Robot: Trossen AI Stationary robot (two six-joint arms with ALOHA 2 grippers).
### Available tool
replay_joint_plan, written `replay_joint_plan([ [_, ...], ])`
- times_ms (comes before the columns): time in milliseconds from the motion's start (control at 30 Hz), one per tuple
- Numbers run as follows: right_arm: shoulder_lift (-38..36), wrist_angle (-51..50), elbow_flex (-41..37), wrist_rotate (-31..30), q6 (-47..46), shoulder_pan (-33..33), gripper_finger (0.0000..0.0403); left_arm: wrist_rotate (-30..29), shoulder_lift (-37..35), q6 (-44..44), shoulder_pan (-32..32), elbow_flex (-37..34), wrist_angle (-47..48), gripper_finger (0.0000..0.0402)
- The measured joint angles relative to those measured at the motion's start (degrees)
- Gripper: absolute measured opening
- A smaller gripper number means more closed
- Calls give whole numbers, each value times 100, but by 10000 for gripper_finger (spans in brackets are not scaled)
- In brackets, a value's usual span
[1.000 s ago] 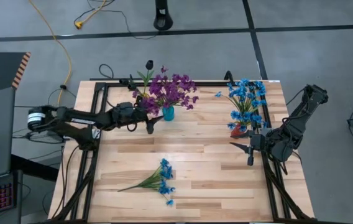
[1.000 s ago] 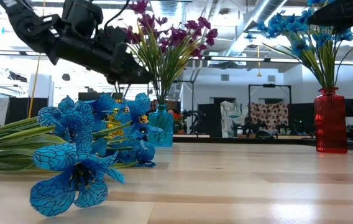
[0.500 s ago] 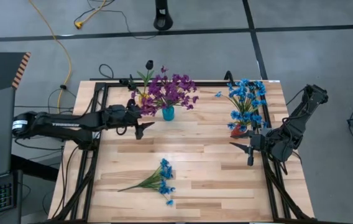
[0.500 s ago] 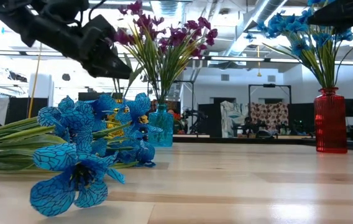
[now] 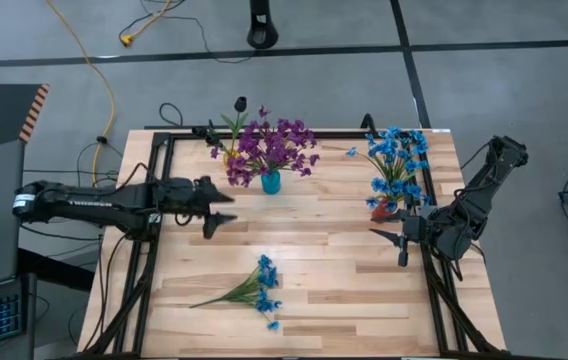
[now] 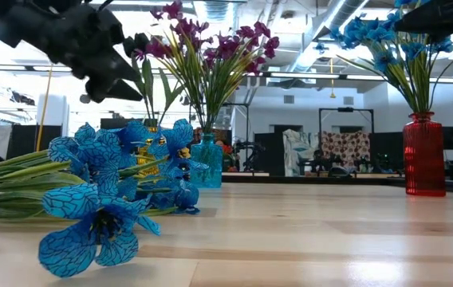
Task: Sort flowers into vase by color
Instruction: Put the blue flower into the red vase
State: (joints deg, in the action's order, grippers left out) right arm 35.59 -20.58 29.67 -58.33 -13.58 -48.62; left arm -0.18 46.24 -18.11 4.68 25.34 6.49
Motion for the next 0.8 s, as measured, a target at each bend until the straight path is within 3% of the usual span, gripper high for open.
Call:
replay_joint_plan([
  [167, 0, 5, 0, 0, -3, 0, 139, 234, 282, -986, -927, -2, 32, 270],
  [433, 1, 20, 0, 2, -7, 0, 139, -691, 1289, -2146, -2527, 0, -656, 270],
  [567, 0, 26, 0, 2, -7, 1, 139, -809, 1939, -2354, -3020, 146, -1143, 270],
  [800, 0, 76, 0, 101, -261, 0, 139, -729, 3168, -2246, -3508, 1171, -714, 270],
])
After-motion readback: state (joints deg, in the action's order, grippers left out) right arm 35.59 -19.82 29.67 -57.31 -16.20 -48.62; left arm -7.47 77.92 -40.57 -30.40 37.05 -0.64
